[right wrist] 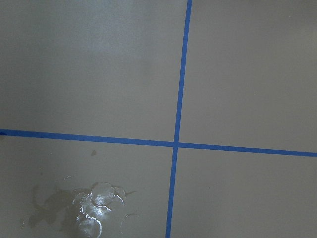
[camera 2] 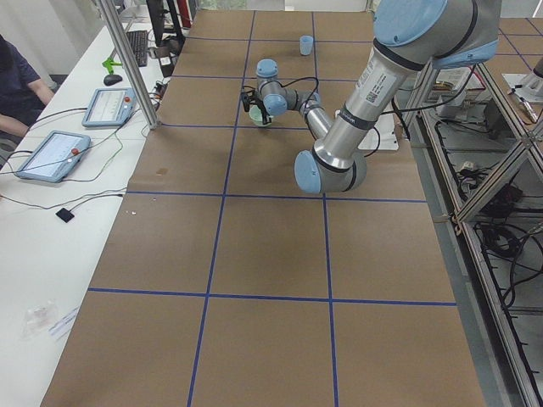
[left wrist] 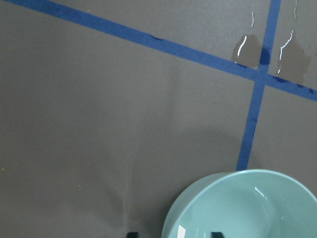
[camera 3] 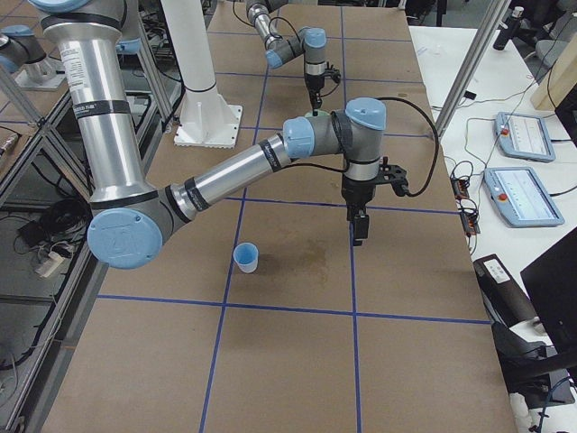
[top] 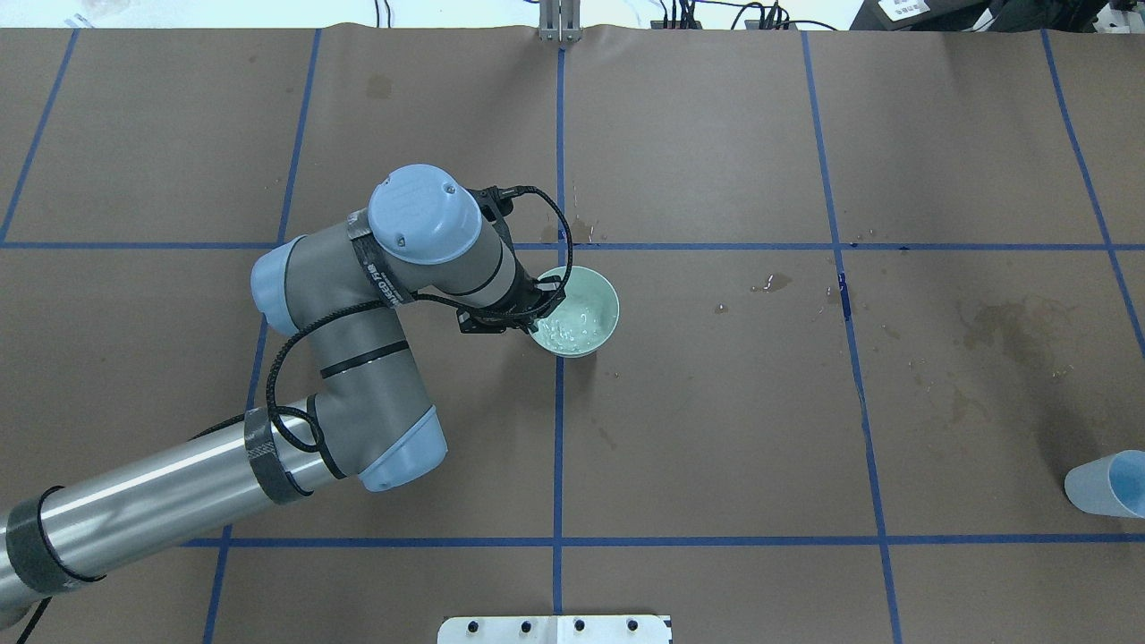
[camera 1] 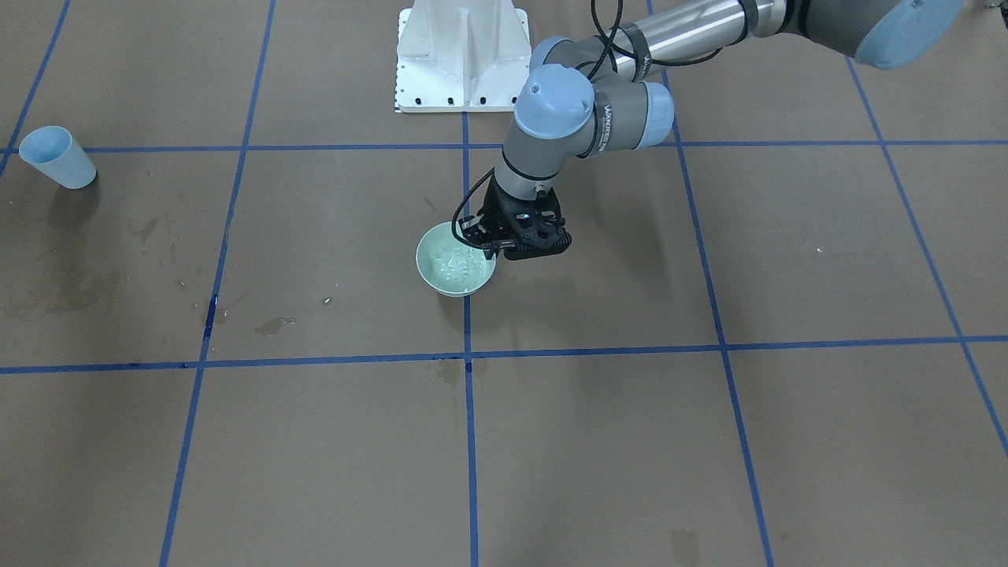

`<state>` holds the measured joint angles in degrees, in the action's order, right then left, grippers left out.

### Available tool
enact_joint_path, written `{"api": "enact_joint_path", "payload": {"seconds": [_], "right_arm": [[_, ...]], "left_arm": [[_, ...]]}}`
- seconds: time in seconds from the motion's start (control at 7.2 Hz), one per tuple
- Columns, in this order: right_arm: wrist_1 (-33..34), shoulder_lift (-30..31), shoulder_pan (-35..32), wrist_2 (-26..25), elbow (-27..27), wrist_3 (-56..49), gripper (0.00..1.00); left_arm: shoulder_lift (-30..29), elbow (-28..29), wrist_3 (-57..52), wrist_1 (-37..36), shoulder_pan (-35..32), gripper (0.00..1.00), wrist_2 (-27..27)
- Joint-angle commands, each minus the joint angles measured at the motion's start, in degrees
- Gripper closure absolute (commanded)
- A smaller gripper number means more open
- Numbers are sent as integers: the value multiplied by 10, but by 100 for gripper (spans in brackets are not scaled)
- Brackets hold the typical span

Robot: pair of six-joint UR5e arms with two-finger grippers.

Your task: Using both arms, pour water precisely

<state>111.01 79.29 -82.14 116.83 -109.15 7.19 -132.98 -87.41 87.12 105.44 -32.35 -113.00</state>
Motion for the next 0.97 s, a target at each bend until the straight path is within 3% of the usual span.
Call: {"api": "enact_joint_path", "payload": {"seconds": [0.0, 0.28, 0.56, 0.69, 0.83], "right_arm": [[1, 1, -13, 6, -1, -15, 0], [1, 4, -20, 18, 1, -41, 0], [1, 10, -30, 41, 1, -62, 0], [1, 13, -36, 47, 3, -91, 0], [1, 17, -46, 63, 9, -110, 0]], "left_arm": [[20, -60, -5, -50, -74, 100, -76], [133, -136, -83, -56, -145, 100, -125], [260, -193, -207, -46, -198, 100, -128], [319, -208, -246, -25, -219, 100, -126], [387, -203, -271, 49, -241, 100, -127]]}}
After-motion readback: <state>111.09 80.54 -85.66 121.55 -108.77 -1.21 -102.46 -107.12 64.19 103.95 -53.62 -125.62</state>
